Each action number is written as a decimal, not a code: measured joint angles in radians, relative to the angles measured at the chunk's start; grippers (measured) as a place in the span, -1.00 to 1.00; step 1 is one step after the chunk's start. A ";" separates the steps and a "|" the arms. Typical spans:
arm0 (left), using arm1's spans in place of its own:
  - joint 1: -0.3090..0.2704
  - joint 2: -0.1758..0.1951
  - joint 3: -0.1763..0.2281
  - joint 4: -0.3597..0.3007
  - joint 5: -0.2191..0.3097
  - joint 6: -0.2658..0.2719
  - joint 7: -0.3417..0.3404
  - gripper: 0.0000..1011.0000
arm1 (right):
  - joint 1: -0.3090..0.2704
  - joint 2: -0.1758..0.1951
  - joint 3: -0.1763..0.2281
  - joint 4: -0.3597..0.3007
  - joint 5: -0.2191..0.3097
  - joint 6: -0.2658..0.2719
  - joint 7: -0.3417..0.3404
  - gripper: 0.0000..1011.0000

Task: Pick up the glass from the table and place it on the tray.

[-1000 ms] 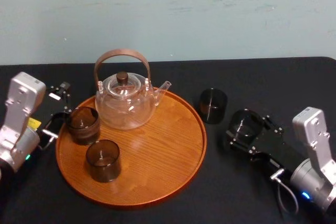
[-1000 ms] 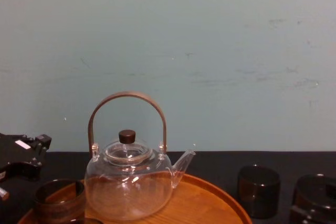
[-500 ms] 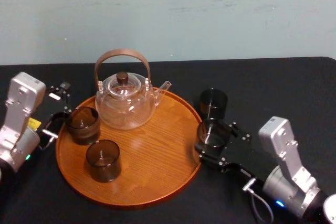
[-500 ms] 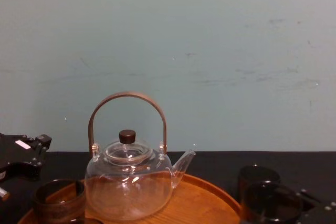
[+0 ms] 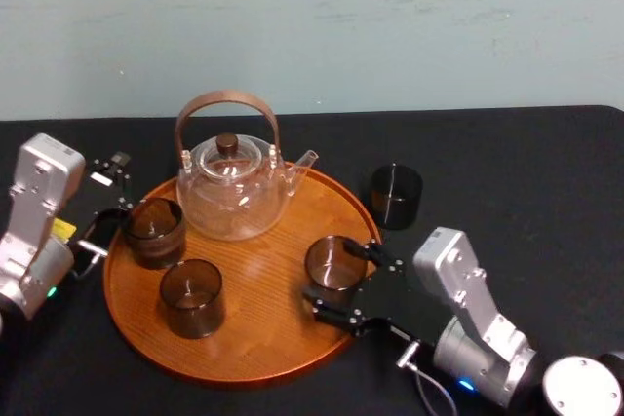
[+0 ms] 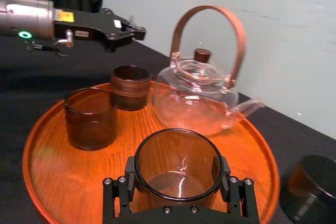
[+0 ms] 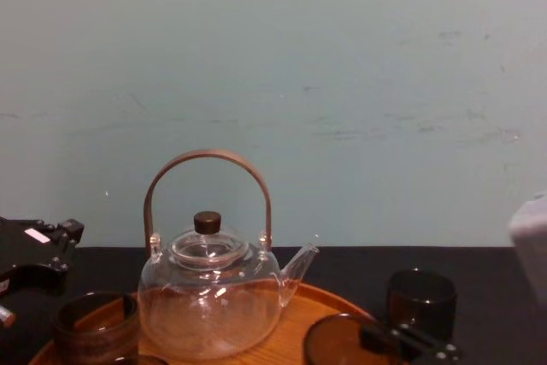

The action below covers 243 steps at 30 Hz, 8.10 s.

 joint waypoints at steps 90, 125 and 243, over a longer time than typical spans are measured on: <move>0.000 0.000 0.000 0.000 0.000 0.000 0.000 -1.00 | 0.094 -0.058 -0.120 0.098 -0.040 -0.046 0.017 0.98; 0.000 0.000 0.000 0.000 0.000 0.000 0.000 -1.00 | -0.043 0.041 0.026 -0.079 0.085 -0.061 0.000 0.98; 0.000 0.000 0.000 0.000 0.000 0.000 0.000 -1.00 | 0.329 -0.069 0.111 0.490 0.132 -0.045 0.051 0.98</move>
